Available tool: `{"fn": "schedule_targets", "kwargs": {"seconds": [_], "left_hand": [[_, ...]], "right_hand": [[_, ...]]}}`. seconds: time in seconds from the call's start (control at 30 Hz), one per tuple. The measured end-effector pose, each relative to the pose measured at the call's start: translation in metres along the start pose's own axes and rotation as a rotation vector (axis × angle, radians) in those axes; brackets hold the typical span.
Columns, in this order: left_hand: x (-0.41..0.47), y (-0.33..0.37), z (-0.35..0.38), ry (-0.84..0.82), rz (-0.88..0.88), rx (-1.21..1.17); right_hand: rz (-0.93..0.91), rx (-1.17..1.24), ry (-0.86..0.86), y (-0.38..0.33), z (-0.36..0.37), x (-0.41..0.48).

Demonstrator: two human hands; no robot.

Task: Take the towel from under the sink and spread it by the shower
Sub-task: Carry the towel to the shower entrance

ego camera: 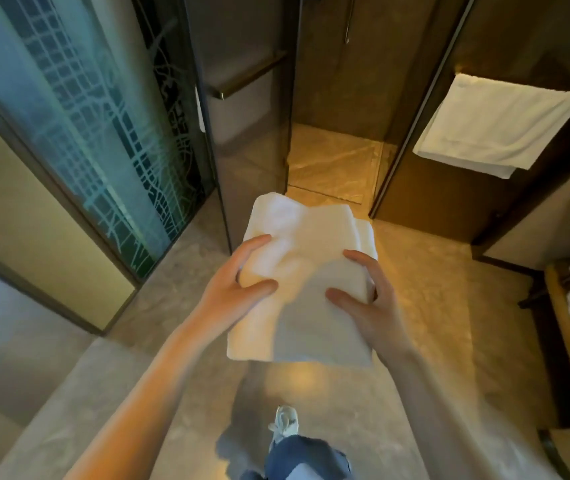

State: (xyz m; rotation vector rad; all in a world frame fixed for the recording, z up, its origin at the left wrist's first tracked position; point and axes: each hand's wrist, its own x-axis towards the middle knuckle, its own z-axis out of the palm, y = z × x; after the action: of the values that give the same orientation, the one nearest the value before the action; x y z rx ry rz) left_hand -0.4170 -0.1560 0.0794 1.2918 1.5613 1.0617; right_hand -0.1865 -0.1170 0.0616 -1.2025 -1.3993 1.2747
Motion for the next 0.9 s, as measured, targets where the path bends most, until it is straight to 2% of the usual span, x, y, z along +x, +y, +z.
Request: {"fn": "schedule_targets", "kwargs": {"seconds": [0.17, 0.5, 0.9], "left_hand": [[0.064, 0.016, -0.005, 0.028, 0.009, -0.017], [0.188, 0.020, -0.017, -0.027, -0.019, -0.053], [0.386, 0.025, -0.050, -0.198, 0.054, -0.050]], "right_hand": [[-0.016, -0.050, -0.022, -0.007, -0.004, 0.071], [-0.024, -0.058, -0.006, -0.006, 0.003, 0.188], [0.036, -0.116, 0.183, -0.009, 0.031, 0.346]]}}
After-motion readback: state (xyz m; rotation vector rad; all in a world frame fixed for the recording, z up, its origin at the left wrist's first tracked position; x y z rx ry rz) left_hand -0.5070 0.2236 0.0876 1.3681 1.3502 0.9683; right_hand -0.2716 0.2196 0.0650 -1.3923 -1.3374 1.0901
